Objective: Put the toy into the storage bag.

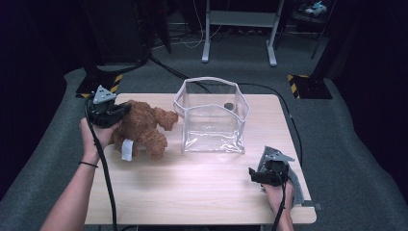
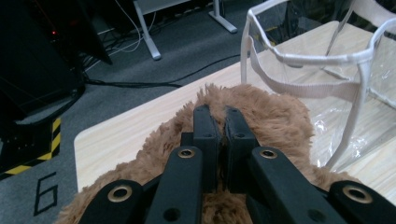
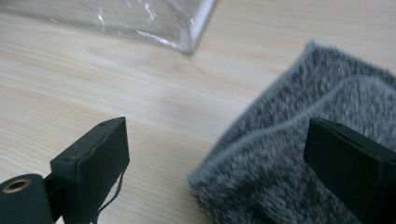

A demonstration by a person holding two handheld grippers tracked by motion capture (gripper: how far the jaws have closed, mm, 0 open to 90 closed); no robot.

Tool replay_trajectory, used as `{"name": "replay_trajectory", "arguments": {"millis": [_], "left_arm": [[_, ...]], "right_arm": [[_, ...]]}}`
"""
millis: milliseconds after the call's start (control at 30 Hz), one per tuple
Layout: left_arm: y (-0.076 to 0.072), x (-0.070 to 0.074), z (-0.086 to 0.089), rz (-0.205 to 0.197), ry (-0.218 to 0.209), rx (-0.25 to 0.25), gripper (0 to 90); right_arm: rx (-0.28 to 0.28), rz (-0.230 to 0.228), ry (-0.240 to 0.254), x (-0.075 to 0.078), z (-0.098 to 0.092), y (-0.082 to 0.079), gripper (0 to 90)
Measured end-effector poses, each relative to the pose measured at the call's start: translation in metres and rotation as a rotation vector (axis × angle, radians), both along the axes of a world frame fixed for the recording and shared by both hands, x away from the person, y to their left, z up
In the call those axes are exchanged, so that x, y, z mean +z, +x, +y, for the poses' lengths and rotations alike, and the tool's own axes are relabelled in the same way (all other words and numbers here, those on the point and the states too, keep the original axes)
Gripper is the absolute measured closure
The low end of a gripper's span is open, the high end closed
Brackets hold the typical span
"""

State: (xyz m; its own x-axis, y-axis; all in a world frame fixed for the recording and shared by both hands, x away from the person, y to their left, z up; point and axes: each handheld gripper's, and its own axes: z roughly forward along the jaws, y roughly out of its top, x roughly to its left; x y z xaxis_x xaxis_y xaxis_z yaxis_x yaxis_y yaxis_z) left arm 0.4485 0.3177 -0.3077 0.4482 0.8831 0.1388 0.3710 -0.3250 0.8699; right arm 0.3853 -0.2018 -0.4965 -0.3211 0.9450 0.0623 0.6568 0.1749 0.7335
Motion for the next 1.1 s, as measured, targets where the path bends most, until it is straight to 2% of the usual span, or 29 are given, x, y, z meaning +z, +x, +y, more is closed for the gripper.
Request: {"name": "replay_trajectory", "arguments": {"millis": [200,333,733,900,1033,1100], "left_arm": [[0.001,0.021,0.002,-0.025,0.012,0.010,86.0],[0.004,0.032,0.004,-0.043,0.008,0.017,86.0],[0.011,0.072,-0.002,-0.097,0.038,0.017,86.0],[0.014,0.090,-0.008,-0.122,0.051,0.013,86.0],[0.020,0.101,-0.016,-0.129,0.060,0.006,86.0],[0.024,0.106,-0.020,-0.122,0.065,-0.002,86.0]], "right_arm": [[0.054,-0.032,0.034,0.029,0.008,0.006,7.5],[0.086,-0.077,0.043,0.053,0.016,0.010,8.1],[0.174,-0.183,0.032,0.122,0.040,0.029,10.0],[0.220,-0.205,0.021,0.140,0.050,0.042,10.4],[0.246,-0.209,0.013,0.151,0.060,0.054,10.9],[0.261,-0.197,0.005,0.155,0.066,0.061,11.6]]}}
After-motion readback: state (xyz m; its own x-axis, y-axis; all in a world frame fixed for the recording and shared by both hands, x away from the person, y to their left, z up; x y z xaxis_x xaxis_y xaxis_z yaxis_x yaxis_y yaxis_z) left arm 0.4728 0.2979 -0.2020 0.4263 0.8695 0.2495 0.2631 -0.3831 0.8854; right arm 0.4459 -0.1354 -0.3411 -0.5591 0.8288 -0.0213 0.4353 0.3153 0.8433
